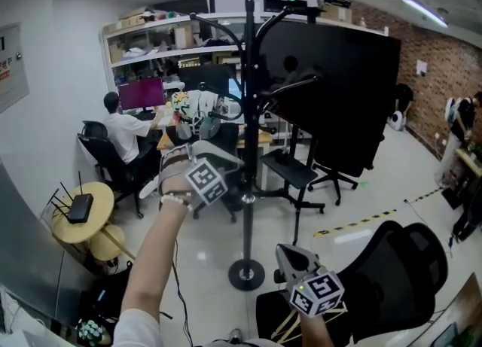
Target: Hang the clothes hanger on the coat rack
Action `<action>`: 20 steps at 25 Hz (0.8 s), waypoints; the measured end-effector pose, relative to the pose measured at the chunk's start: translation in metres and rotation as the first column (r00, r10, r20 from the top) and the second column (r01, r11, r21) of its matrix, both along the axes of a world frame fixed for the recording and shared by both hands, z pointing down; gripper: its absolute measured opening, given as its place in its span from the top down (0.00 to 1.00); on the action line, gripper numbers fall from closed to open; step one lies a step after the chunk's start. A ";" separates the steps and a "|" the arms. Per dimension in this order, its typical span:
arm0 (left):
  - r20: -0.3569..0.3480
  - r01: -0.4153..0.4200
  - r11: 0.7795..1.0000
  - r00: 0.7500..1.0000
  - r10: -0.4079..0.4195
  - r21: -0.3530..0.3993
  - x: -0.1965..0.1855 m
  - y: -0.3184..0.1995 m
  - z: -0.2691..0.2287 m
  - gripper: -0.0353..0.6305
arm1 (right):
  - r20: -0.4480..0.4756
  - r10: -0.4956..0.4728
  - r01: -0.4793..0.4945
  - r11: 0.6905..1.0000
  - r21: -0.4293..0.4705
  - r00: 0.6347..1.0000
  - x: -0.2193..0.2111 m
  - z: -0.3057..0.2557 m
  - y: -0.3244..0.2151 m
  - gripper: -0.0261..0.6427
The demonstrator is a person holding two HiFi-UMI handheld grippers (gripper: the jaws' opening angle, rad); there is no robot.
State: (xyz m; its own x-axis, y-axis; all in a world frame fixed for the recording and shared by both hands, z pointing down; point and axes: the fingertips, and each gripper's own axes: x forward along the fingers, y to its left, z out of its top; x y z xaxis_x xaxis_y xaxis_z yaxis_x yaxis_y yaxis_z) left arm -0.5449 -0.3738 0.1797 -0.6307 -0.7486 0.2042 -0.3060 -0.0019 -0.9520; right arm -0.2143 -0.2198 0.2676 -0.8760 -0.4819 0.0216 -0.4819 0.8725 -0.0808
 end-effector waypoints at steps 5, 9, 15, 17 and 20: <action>0.047 0.002 1.000 0.999 -0.003 0.016 -0.001 -0.009 -0.015 0.74 | 0.004 0.025 -0.025 1.000 -0.006 1.000 0.010 0.003 -0.007 0.95; 0.099 -0.015 1.000 0.995 0.013 0.021 0.013 -0.023 -0.027 0.74 | 0.016 0.031 -0.031 0.999 -0.007 0.999 0.011 0.001 -0.012 0.95; 0.112 -0.038 0.999 0.993 0.037 0.004 0.028 -0.044 -0.022 0.74 | 0.023 0.046 -0.046 0.999 -0.006 0.999 0.014 -0.001 -0.019 0.95; 0.109 -0.041 0.999 0.993 0.042 -0.009 0.030 -0.051 -0.015 0.74 | 0.026 0.057 -0.056 0.998 -0.008 0.998 0.017 -0.001 -0.023 0.95; 0.099 -0.047 0.999 0.994 0.049 -0.022 0.033 -0.062 -0.005 0.74 | 0.030 0.075 -0.074 0.997 -0.012 0.997 0.024 0.000 -0.028 0.95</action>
